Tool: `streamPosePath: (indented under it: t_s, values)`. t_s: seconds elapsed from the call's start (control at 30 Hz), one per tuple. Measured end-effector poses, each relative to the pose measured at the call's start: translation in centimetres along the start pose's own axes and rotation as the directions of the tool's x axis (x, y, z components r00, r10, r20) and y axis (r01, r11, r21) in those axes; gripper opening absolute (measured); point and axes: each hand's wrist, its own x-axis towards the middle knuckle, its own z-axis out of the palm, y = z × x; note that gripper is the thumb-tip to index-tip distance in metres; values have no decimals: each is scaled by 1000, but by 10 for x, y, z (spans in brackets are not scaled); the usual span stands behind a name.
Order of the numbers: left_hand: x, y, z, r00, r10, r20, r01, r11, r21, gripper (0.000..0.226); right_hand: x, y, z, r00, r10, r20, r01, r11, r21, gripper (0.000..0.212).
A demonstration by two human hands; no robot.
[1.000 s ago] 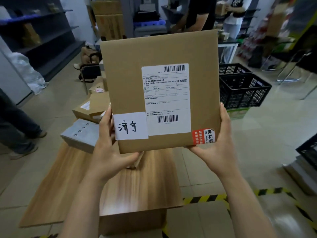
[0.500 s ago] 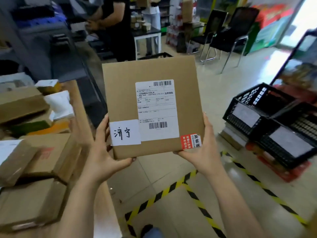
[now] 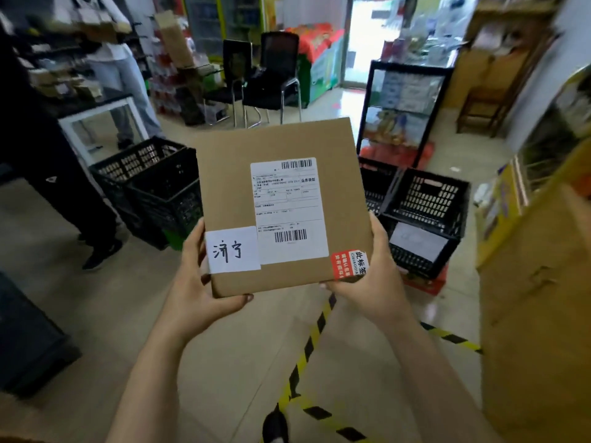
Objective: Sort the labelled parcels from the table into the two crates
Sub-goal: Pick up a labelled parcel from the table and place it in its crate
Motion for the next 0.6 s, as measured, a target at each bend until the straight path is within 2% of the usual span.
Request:
streamPosePath:
  t_s: [0.27,0.4,0.6]
  values:
    - [171,2,60,962,146,229,-136,989,-61,127,105,38,-37,971,63,-230,-62,998,10,129]
    - [222,3,109,930,147,338,-136,989,-55,128,135,71,-69,949,131,-286,-149,988,-42,132]
    - [298,7,200,903,150,403,-130,989,-75,124,196,129,-126,928,171,-332,-185,983,-13,131]
